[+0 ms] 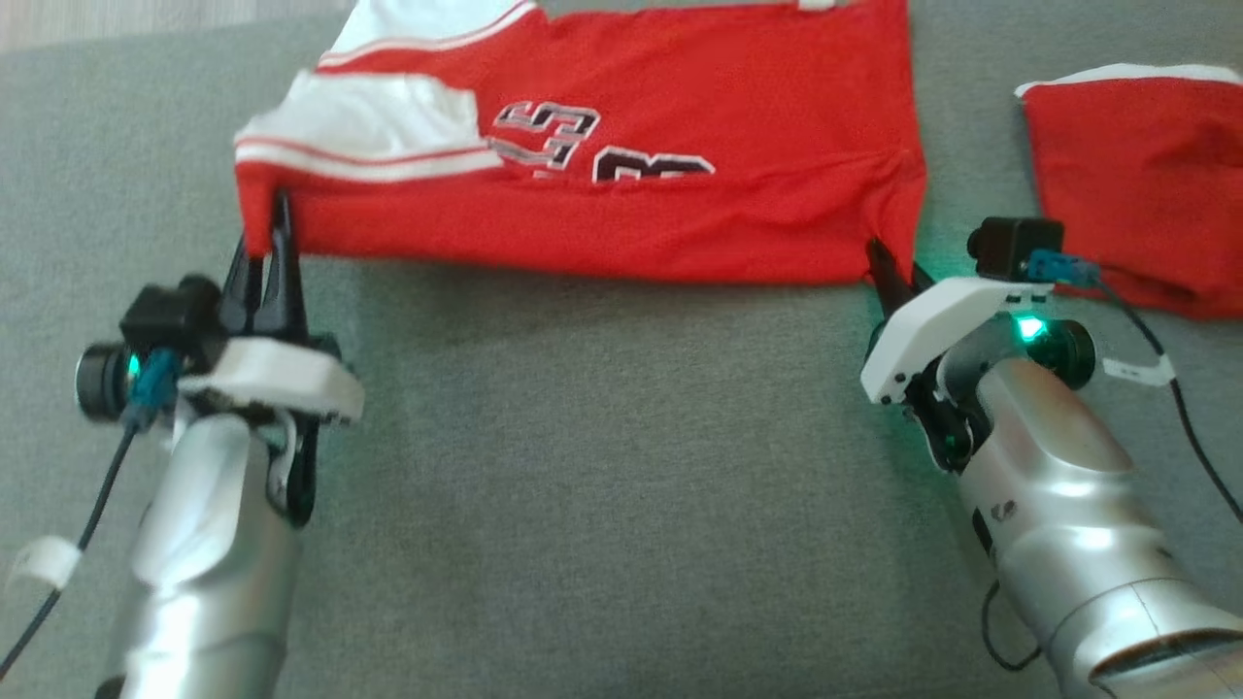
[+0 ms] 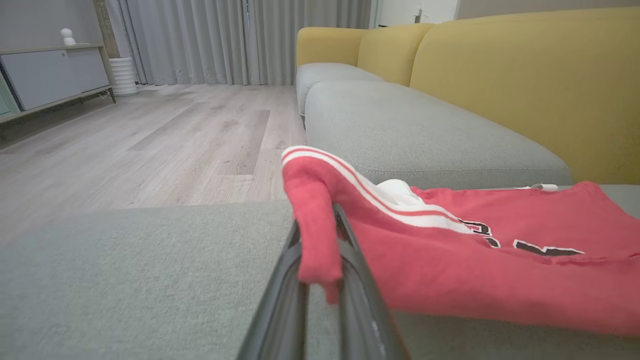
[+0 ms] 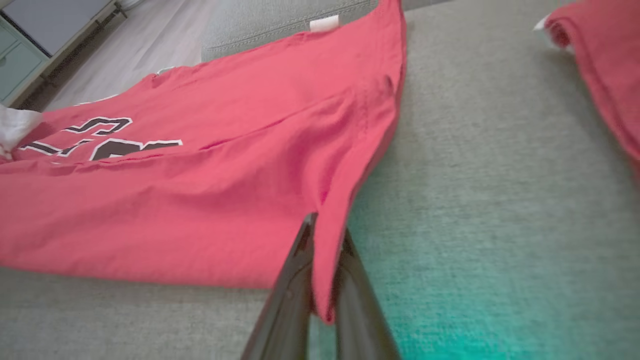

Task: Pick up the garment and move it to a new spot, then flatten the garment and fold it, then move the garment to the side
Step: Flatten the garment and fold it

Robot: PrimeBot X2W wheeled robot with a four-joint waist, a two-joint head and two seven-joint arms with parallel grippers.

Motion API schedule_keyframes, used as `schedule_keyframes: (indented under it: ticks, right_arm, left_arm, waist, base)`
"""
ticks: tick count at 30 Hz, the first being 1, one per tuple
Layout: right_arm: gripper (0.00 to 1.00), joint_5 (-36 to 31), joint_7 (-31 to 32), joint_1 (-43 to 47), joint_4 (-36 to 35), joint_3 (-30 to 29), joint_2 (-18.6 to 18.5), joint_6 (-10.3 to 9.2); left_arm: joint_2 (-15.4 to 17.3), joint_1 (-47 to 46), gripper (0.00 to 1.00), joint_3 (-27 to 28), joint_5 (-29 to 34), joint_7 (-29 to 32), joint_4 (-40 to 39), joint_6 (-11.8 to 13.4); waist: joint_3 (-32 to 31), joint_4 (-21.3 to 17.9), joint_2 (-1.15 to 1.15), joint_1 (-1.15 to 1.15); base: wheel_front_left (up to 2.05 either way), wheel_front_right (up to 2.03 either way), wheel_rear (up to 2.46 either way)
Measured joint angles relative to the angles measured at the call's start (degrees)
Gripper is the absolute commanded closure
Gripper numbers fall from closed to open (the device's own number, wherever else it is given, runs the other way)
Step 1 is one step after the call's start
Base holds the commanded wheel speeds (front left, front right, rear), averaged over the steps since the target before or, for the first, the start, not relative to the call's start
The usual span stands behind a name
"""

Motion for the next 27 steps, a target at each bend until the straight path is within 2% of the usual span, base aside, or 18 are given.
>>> schedule_keyframes:
  ticks: [7, 12, 21, 27]
  right_arm:
    - [1.00, -3.2, -0.7, 0.4, 1.7, 2.8, -0.2, 0.00]
    - [1.00, -0.3, 2.5, 3.6, -1.5, 5.6, -1.6, 0.00]
    - [1.00, 7.7, 12.8, 13.3, -13.5, 11.2, -8.3, 0.00]
    - [1.00, 11.2, 21.0, 19.6, -22.2, 10.9, -13.7, 0.01]
  left_arm:
    - [1.5, 6.0, 1.00, 0.6, -0.1, 0.0, 0.2, 0.0]
    - [1.8, 11.1, 1.00, 0.7, -0.6, 0.0, -0.2, 0.0]
    - [1.9, 21.7, 1.00, 0.0, -1.1, 0.7, -4.4, 0.0]
    - [1.8, 27.9, 1.00, -0.7, -1.7, 3.1, -11.2, 0.0]
  waist:
    - [-3.7, -1.5, 0.00, 0.00]
    - [-7.5, -2.3, 0.00, -0.01]
    - [-14.8, -2.7, 0.00, -0.02]
    - [-17.1, -2.5, 0.00, -0.02]
  base:
    - [0.00, 0.00, 0.00]
    - [0.00, 0.00, 0.00]
    - [0.00, 0.00, 0.00]
    - [0.00, 0.00, 0.00]
